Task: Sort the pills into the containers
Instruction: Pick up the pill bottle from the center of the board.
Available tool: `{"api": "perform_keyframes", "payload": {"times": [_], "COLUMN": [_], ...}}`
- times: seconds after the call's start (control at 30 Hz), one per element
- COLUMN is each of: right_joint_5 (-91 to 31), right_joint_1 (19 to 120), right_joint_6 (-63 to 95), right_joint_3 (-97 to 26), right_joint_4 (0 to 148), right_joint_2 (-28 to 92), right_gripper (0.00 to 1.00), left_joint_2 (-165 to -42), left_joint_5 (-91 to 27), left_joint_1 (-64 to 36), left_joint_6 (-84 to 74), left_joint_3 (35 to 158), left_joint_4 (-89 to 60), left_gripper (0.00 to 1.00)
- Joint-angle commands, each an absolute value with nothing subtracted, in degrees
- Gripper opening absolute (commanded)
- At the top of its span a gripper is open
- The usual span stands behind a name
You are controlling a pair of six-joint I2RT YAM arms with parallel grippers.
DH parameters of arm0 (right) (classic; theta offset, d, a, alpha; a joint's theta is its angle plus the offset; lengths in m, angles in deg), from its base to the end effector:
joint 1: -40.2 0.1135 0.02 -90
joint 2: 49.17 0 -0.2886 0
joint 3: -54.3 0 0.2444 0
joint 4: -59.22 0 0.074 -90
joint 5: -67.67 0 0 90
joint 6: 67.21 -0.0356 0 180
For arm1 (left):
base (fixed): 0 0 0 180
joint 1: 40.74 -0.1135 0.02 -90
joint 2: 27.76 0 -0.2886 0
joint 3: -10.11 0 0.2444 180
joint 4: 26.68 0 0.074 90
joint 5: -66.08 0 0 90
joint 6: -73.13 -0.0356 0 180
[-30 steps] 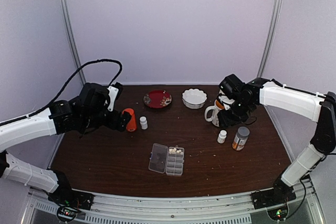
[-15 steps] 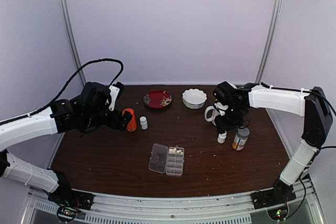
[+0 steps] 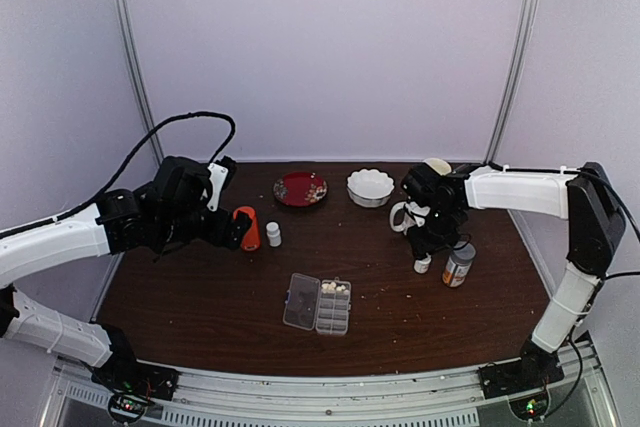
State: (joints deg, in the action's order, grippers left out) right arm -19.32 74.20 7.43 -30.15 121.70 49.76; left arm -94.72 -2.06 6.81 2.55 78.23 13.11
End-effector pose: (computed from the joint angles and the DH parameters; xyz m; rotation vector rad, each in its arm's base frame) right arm 0.2714 0.1808 0.2308 -0.4630 2.8752 0.0695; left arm 0.1684 -0.1645 0.3172 0.3347 2.1724 -0.2282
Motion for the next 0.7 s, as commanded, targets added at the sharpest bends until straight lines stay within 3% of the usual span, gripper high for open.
{"api": "perform_keyframes", "payload": {"times": [0.0,0.37,0.67], "right_joint_5": [-17.48,-17.67,-17.8], "right_joint_1": [74.01,74.04,74.04], "right_joint_6": [7.41,7.62,7.99], "right_joint_3": [-29.35,-30.35,-31.58], "right_joint_4": [120.76,120.81,121.86], "right_joint_2": [50.52,51.8,50.96], "right_gripper": [0.48,0.42,0.23], "left_joint_2": [-94.26,-93.62,-93.18], "left_joint_5": [-2.48,-2.36,-2.21], "left_joint_1": [6.4,6.41,6.44], "left_joint_6": [2.24,2.36,2.38], "left_joint_3": [78.47,77.67,77.4], "left_joint_4": [12.07,12.21,12.32], "left_gripper": [0.97,0.97,0.97]}}
